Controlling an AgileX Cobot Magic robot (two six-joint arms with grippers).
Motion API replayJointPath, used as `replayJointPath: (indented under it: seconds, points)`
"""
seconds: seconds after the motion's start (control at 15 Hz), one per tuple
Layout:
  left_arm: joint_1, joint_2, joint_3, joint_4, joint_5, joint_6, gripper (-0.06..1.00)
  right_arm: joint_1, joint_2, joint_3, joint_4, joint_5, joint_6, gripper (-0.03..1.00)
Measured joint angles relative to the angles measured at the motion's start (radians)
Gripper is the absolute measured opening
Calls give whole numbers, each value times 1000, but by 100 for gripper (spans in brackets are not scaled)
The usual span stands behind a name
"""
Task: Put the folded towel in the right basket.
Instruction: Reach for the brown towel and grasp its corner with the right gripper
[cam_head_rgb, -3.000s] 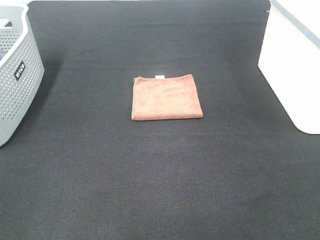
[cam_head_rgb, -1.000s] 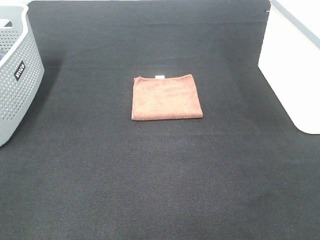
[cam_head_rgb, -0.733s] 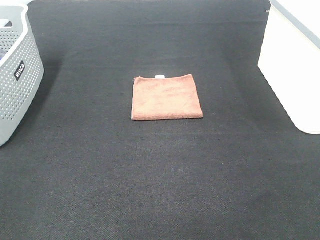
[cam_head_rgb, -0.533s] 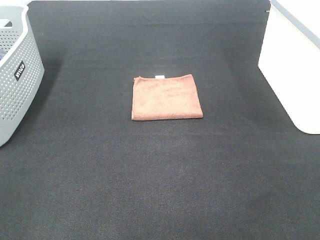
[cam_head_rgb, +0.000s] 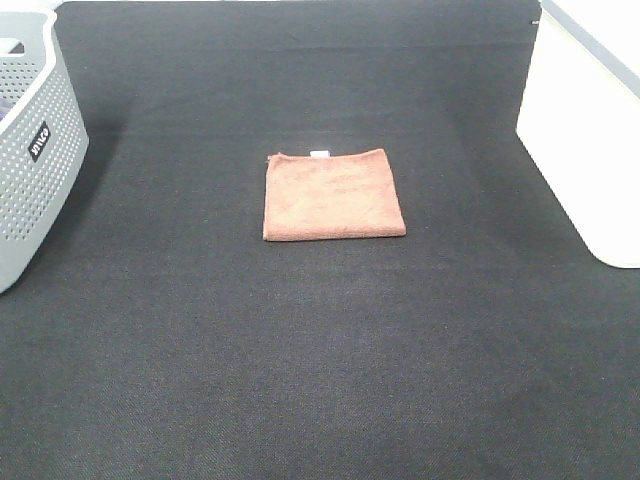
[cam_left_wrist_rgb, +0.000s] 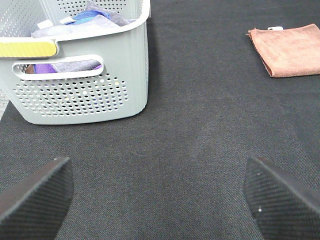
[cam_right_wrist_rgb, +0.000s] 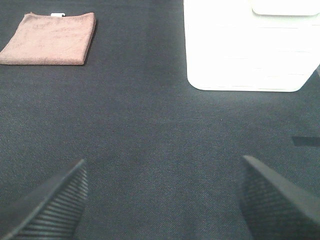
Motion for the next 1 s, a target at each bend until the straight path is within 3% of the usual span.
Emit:
replayJointPath:
  seconds: [0.27,0.53,0.87,1.0]
  points:
    - [0,0,0,0,0,0,87,0,51,-29,13,-87,0,76]
    - [0,0,0,0,0,0,87,0,346,-122,14,-209,0,76]
    - [0,0,0,0,0,0,87,0,868,-440,67,-196,-2,76]
    - [0,0,0,0,0,0,87,0,945,-501,95,-176,-17,76]
